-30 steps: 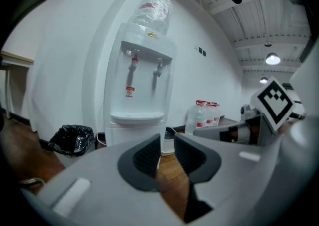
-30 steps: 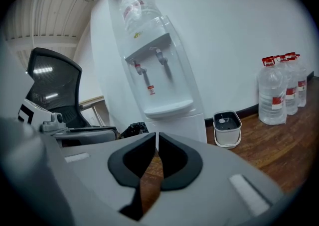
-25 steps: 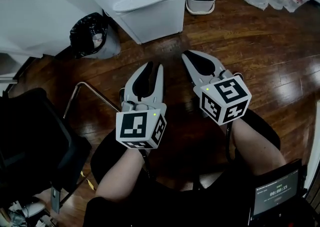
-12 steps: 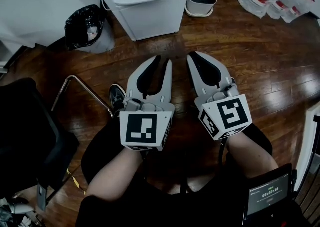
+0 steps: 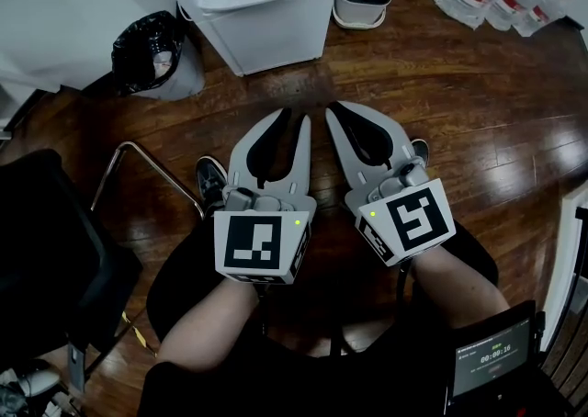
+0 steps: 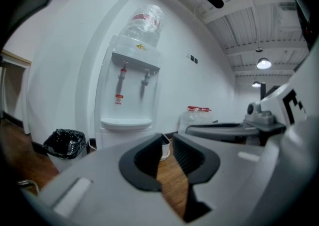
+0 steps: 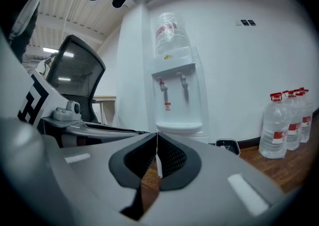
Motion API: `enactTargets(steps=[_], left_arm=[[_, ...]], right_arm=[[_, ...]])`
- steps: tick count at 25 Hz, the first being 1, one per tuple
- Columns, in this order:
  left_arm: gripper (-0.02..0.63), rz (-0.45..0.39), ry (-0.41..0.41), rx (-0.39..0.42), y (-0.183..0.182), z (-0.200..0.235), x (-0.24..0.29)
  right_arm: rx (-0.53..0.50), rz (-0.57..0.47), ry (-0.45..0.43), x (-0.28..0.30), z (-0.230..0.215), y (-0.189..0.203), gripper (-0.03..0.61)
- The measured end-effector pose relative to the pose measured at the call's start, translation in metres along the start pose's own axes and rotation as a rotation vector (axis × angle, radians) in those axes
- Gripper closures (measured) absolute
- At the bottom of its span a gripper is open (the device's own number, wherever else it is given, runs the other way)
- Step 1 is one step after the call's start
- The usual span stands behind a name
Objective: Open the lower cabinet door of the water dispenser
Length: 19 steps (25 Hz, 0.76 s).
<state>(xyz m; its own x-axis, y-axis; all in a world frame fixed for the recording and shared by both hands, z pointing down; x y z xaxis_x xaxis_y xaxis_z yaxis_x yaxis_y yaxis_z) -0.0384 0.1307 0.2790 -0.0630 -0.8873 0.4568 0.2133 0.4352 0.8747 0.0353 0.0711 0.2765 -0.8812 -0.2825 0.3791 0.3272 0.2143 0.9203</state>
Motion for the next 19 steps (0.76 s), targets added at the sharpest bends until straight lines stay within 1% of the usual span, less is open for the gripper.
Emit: enactTargets(steps=[7, 19], left_arm=[[0.525, 0.017, 0.004, -0.025, 0.0002, -0.0018, 0.0004], [0.525, 0.011, 0.007, -0.027, -0.0007, -0.0022, 0.0002]], right_arm=[[0.018, 0.005, -0.003, 0.0009, -0.0018, 0.0004, 0.571], [0.022, 0.009, -0.009, 0.0007, -0.0007, 0.0009, 0.571]])
Point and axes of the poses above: the fingertips, and each gripper's own axes: x forward along the fingers, z to its left, y out of its underside, the point moved 5 cm from there along -x, backward along the fingers, and after that the axes turned 14 degrees about z, right-handed, at the moved point
